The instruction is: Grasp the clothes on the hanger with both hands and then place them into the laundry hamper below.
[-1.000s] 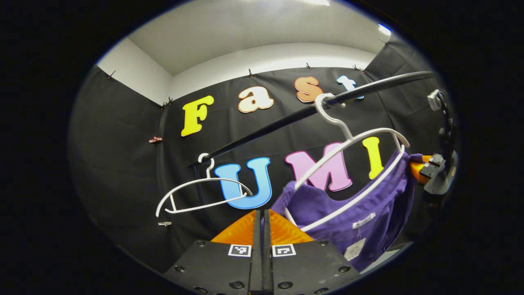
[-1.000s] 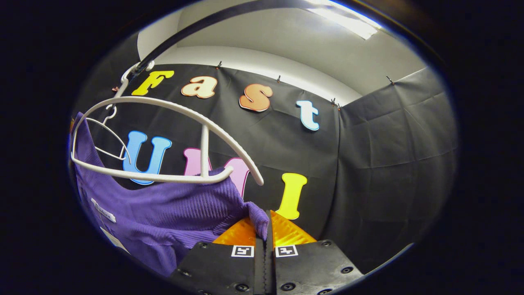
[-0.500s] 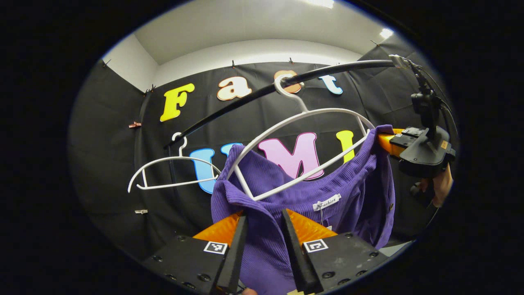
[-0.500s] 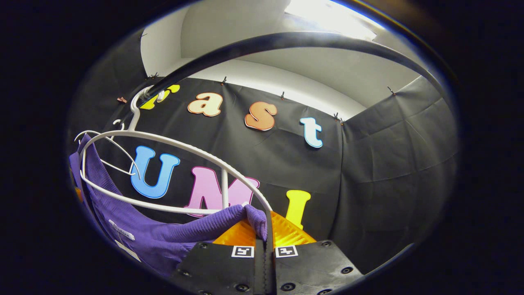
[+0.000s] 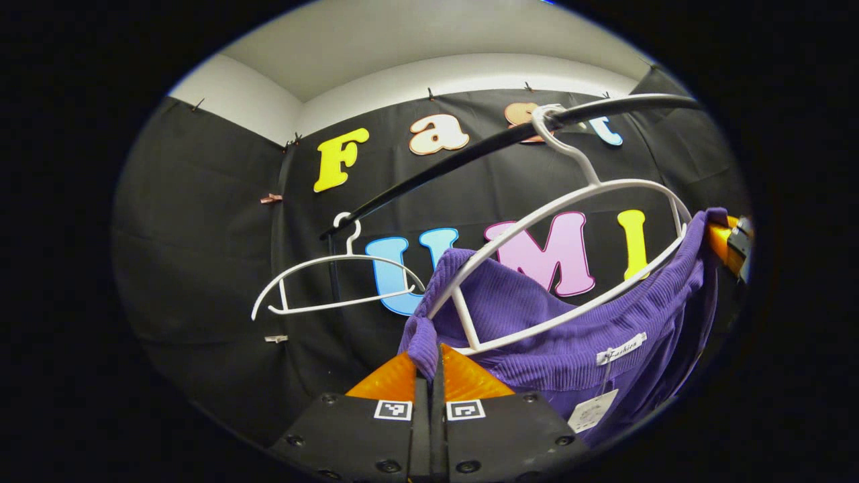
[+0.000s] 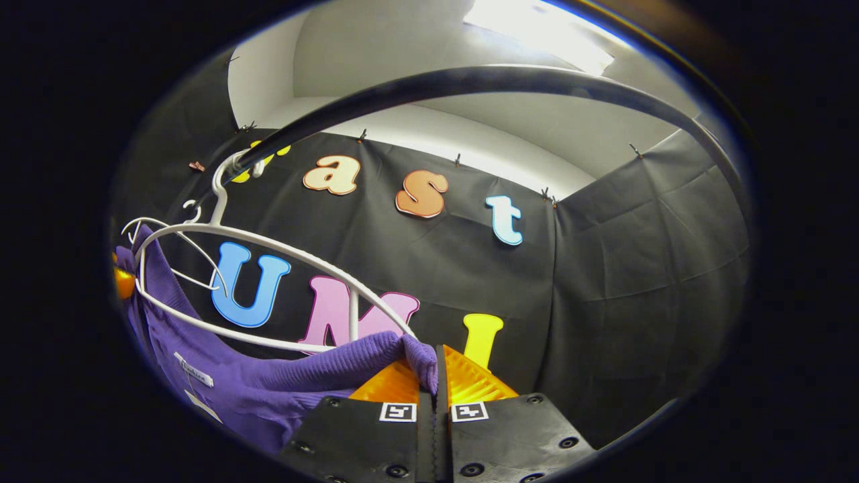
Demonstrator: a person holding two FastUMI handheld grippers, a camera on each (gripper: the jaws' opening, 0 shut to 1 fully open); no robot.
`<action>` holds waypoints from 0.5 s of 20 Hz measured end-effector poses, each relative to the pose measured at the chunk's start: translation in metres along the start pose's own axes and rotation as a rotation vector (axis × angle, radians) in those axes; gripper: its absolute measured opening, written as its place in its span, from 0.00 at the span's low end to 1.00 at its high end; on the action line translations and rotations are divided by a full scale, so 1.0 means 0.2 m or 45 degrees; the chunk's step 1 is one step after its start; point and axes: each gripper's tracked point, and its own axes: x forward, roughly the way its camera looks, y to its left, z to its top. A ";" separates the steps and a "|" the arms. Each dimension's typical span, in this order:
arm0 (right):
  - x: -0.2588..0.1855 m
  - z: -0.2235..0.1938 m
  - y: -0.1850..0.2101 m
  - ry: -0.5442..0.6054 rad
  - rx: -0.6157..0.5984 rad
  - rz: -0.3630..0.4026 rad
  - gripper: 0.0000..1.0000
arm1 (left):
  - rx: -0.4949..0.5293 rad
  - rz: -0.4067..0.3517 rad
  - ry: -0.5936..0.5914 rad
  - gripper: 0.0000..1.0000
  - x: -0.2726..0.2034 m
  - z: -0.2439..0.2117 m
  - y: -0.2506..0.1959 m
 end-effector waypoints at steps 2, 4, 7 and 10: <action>0.01 -0.05 0.03 0.036 0.020 0.017 0.04 | 0.022 -0.013 0.025 0.04 0.01 -0.02 0.05; 0.02 -0.13 0.09 0.091 0.044 0.047 0.04 | 0.025 -0.007 0.048 0.05 0.02 -0.04 0.12; -0.01 -0.25 0.19 0.176 0.077 0.087 0.04 | 0.048 0.066 0.064 0.03 0.03 -0.08 0.22; -0.11 -0.37 0.31 0.251 0.113 0.142 0.04 | -0.045 0.076 0.177 0.04 0.01 -0.29 0.27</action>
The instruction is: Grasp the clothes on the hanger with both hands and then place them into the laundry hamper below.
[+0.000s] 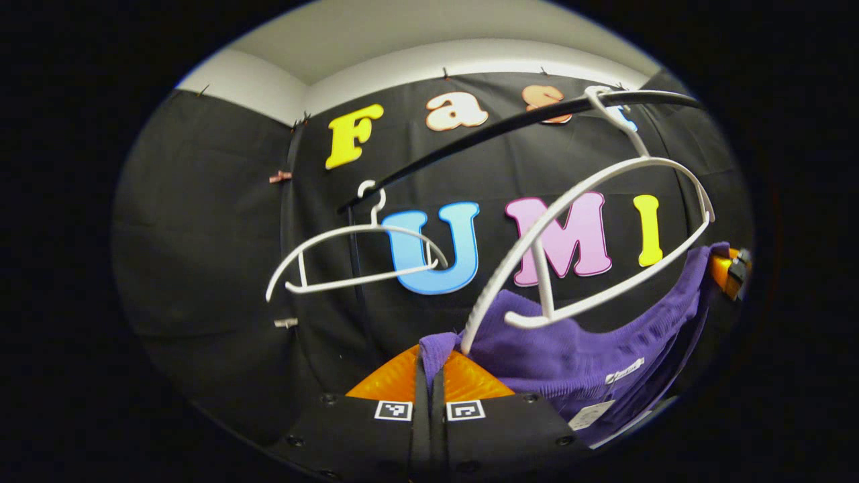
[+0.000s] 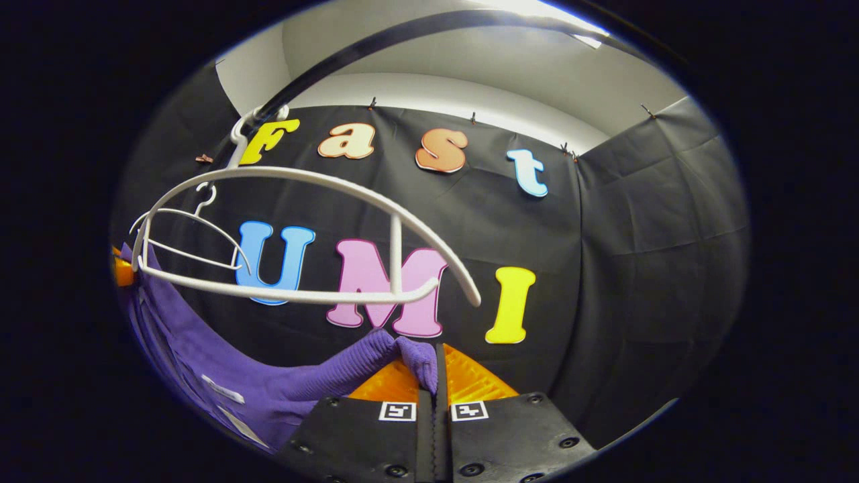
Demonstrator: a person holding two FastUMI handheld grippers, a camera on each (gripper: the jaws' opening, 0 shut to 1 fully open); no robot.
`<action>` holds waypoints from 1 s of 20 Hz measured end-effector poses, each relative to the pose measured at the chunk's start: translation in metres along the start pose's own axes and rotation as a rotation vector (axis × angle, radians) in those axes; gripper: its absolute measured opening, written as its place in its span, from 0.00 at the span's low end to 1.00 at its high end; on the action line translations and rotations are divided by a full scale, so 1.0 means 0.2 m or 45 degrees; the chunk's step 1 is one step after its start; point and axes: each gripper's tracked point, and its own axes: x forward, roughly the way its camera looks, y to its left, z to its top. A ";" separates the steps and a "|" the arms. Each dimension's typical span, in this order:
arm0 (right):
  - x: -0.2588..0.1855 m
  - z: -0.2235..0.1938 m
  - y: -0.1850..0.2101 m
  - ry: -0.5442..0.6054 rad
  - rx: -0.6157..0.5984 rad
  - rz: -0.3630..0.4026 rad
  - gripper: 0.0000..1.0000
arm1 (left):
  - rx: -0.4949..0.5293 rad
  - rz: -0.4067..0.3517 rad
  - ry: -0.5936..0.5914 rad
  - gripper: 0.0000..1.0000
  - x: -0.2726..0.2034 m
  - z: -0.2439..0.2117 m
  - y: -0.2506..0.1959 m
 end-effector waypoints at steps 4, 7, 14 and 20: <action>-0.16 -0.07 0.15 0.041 -0.004 0.089 0.04 | 0.054 -0.038 0.063 0.05 -0.06 -0.21 0.00; -0.27 -0.05 0.28 0.075 0.004 0.186 0.04 | 0.093 -0.162 0.082 0.05 -0.11 -0.27 -0.13; -0.43 0.12 0.49 0.132 0.132 0.335 0.08 | -0.009 -0.528 0.045 0.04 -0.33 -0.07 -0.53; -0.57 0.10 0.55 0.224 0.156 0.377 0.04 | -0.131 -0.669 0.118 0.04 -0.40 -0.13 -0.58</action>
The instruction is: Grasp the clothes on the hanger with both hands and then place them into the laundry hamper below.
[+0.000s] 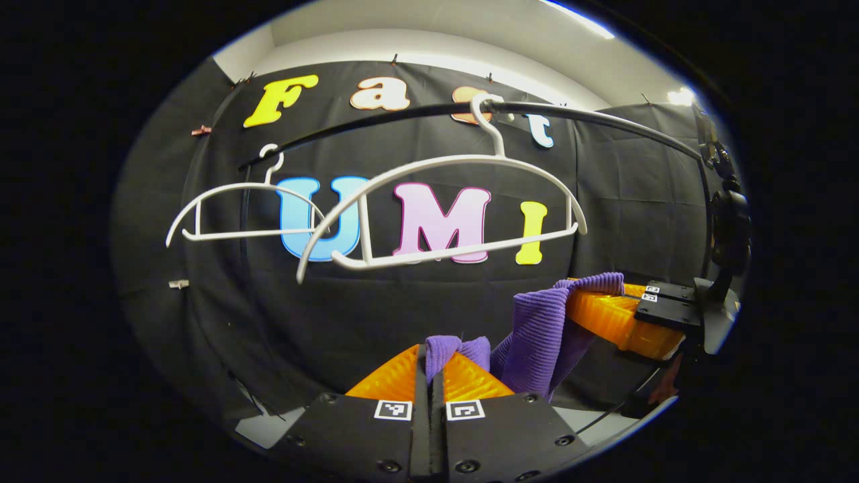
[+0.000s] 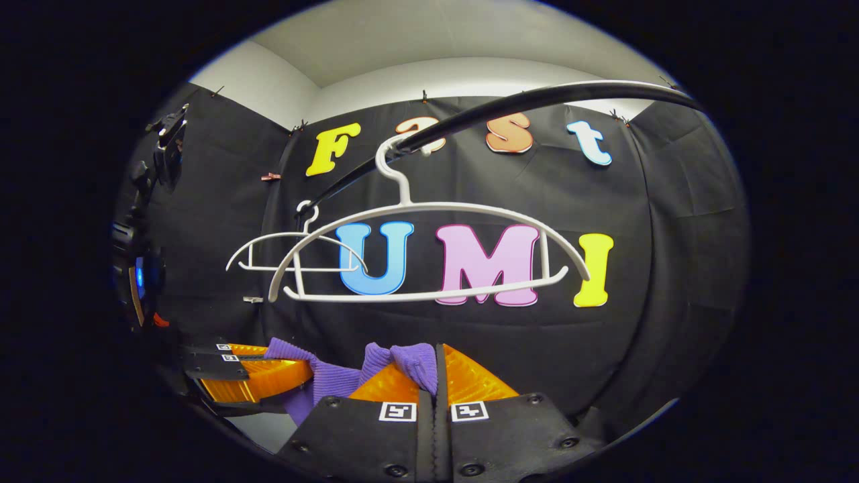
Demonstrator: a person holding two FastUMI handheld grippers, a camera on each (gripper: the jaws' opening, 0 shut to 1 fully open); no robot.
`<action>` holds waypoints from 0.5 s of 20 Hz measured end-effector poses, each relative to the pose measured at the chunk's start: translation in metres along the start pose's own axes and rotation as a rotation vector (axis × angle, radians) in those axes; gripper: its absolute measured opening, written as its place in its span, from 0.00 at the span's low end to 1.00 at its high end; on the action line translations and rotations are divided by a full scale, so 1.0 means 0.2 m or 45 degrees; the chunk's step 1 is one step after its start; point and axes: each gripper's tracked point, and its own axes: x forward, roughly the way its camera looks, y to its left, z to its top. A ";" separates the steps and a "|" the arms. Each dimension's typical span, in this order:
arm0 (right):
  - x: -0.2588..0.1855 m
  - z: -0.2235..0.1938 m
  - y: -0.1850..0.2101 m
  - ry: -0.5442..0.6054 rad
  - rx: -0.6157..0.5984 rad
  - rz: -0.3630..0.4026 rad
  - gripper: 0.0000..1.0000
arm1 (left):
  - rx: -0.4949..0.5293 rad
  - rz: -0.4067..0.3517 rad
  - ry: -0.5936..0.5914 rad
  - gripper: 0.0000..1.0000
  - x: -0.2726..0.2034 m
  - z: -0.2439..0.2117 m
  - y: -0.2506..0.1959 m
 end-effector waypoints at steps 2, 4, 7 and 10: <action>-0.04 -0.20 0.00 0.105 0.004 -0.009 0.05 | -0.048 -0.029 0.097 0.04 0.03 -0.21 -0.01; -0.06 -0.46 0.00 0.234 -0.014 -0.013 0.05 | -0.071 -0.046 0.218 0.04 0.08 -0.45 -0.01; -0.10 -0.89 0.03 0.446 -0.019 -0.003 0.05 | -0.039 -0.065 0.419 0.04 0.11 -0.85 -0.02; -0.16 -1.27 0.03 0.683 0.009 0.002 0.05 | 0.018 -0.068 0.650 0.04 0.13 -1.23 -0.01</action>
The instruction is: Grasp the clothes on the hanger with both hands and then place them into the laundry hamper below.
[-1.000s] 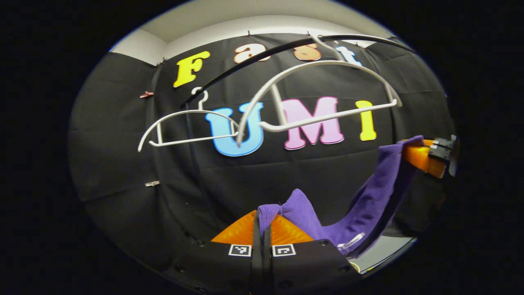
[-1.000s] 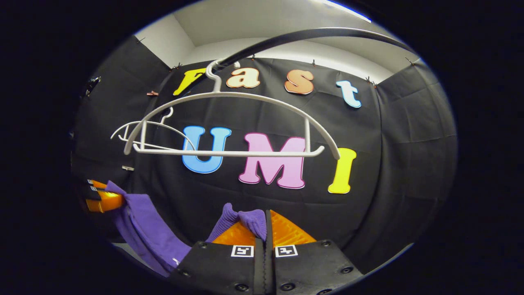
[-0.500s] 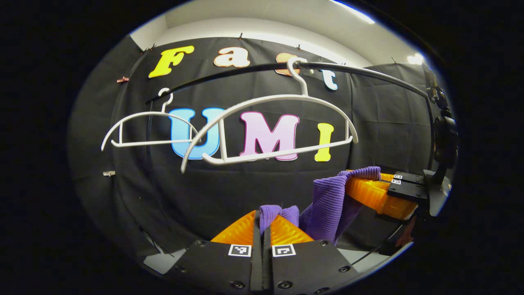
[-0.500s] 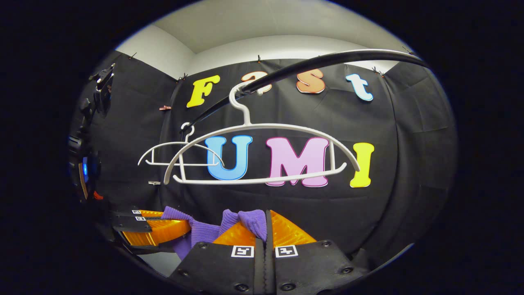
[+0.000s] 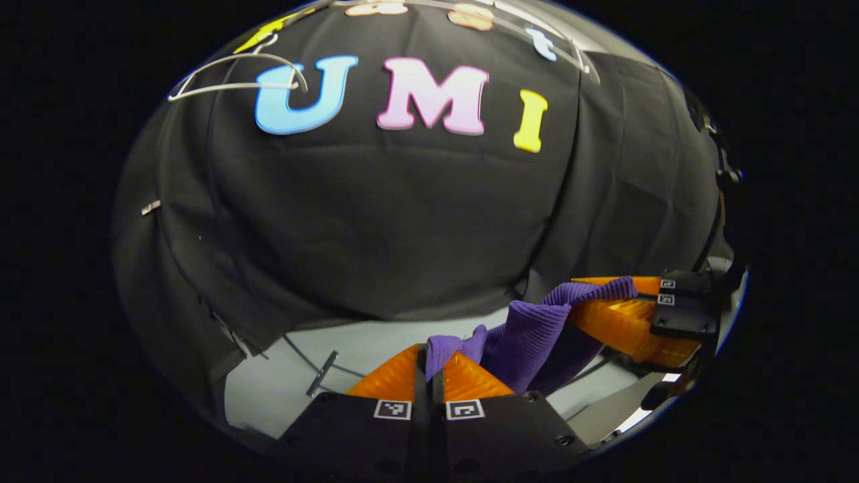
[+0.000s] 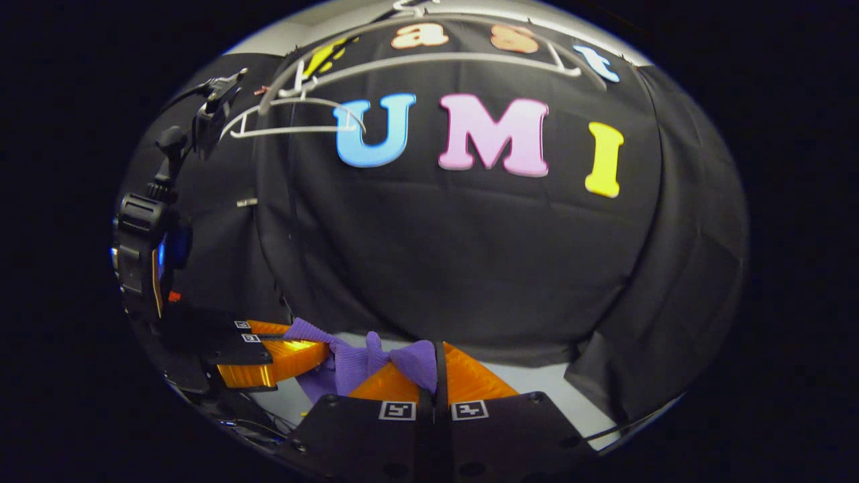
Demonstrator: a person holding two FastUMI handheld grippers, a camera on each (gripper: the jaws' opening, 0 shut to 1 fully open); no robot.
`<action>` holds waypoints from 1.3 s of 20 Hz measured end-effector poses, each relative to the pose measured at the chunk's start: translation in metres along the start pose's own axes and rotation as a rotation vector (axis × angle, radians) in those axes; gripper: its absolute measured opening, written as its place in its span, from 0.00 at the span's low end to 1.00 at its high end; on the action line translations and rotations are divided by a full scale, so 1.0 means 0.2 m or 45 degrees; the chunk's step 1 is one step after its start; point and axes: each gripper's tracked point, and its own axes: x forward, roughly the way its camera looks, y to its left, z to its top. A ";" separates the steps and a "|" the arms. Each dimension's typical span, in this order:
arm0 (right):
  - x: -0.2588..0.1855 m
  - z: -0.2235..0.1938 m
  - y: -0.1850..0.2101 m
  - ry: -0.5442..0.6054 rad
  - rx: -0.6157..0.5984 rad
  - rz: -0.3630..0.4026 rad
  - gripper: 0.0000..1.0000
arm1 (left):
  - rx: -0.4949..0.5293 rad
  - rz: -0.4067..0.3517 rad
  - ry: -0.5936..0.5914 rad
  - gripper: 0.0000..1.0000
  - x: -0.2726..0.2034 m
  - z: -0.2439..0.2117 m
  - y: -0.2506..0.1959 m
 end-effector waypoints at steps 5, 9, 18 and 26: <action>0.11 -0.52 -0.03 0.354 0.022 -0.029 0.05 | -0.063 0.051 0.306 0.05 0.15 -0.31 0.01; 0.14 -0.69 -0.04 0.528 -0.005 -0.024 0.05 | -0.078 0.096 0.467 0.06 0.15 -0.38 0.03; 0.12 -0.95 -0.01 0.751 0.200 -0.044 0.23 | -0.016 0.198 0.568 0.38 0.18 -0.48 0.09; 0.05 -0.81 -0.07 0.682 0.242 -0.196 0.98 | -0.035 0.161 0.509 0.97 0.10 -0.36 0.06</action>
